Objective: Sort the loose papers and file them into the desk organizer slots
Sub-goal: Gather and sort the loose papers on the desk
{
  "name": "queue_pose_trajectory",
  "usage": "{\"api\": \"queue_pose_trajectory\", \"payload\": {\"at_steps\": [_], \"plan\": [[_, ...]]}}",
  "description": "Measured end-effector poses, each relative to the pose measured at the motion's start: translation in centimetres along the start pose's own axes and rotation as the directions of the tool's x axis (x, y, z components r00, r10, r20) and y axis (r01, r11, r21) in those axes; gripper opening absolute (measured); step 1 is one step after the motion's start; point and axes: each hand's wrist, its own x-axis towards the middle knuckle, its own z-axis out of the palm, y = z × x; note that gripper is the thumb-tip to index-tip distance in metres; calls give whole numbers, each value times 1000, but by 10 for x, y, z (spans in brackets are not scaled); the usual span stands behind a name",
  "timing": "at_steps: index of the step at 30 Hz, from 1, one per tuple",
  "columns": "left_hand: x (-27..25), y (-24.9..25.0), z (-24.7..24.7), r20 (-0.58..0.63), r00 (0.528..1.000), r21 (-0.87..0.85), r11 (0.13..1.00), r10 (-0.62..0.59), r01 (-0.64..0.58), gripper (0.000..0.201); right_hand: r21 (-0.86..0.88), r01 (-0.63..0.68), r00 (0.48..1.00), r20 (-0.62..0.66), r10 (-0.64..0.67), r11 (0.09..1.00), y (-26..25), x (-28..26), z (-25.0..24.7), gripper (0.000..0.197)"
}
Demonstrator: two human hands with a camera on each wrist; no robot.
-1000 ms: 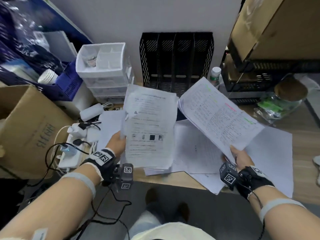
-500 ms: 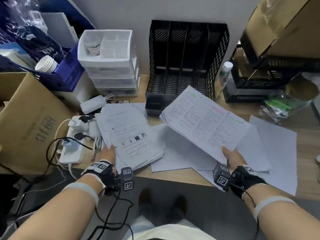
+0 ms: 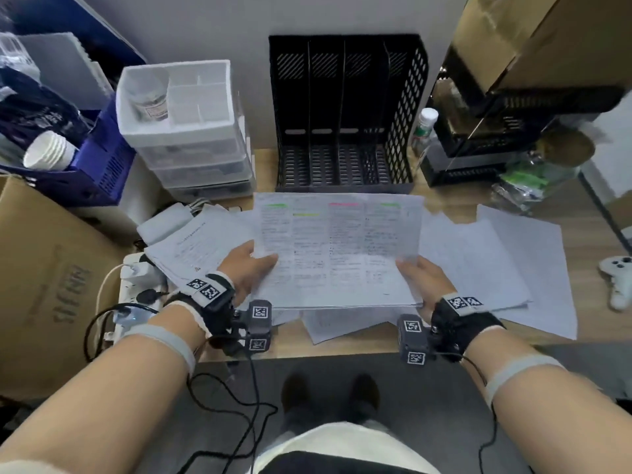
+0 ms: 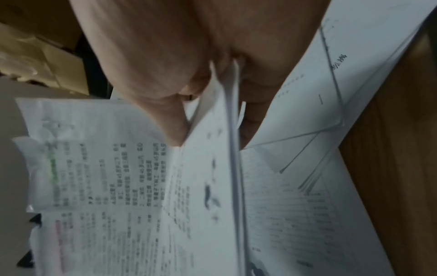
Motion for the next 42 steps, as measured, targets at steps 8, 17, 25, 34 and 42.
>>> {"api": "queue_pose_trajectory", "payload": {"at_steps": [8,17,25,34,42], "plan": [[13,-23,-41,-310,949,-101,990,67,-102,23,-672,-109,982,-189,-28,732,61,-1,7,19],[14,-4,2,-272,961,-166,981,53,-101,32,-820,-443,892,-443,89,363,87,-10,-37,83],[16,17,74,-161,985,-131,988,59,-81,34,-959,172,985,164,-52,227,93,-34,1,62],[26,9,135,-155,987,-89,996,-37,23,36,-297,-535,775,-545,320,791,77,-10,-97,61],[24,15,146,-165,986,-158,987,-35,9,38,-327,-314,901,-400,170,891,82,-1,-131,24]]}}
